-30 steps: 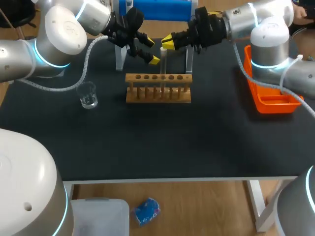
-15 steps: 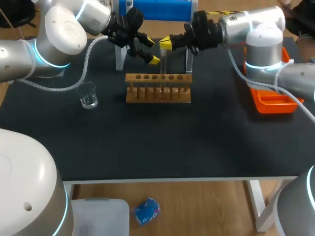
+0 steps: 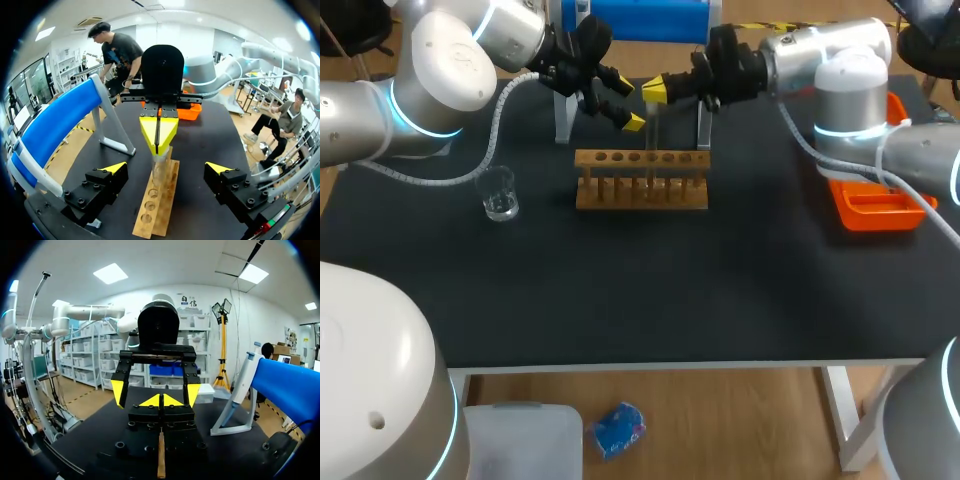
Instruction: Invert the test tube, pick up the pipette, mount the tip to pipette, aspirate from beaker and dispense into the tube, eject the tip, return the pipette, and cap with the stopper.
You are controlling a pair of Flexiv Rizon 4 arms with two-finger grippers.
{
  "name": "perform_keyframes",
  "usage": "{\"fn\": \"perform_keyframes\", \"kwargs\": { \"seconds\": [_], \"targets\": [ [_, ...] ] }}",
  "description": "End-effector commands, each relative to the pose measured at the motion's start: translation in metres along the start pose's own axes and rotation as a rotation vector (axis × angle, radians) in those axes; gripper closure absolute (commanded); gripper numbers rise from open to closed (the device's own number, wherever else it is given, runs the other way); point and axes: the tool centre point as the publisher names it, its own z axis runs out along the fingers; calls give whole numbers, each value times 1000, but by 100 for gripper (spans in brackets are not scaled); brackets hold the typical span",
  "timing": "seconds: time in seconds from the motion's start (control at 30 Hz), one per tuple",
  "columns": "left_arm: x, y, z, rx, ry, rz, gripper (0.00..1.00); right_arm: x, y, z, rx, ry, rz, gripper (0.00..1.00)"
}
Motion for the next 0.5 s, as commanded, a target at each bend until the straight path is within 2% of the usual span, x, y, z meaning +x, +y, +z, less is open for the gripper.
{"fn": "perform_keyframes", "kwargs": {
  "seconds": [0.03, 0.5],
  "targets": [
    [0, 0, 0, -3, 0, -1, 0, -5, -5, 1, -4, 10, 4, 100],
    [0, 0, 0, -3, 0, -1, 0, -4, -19, 2, -5, 6, 33, 100]
  ]
}}
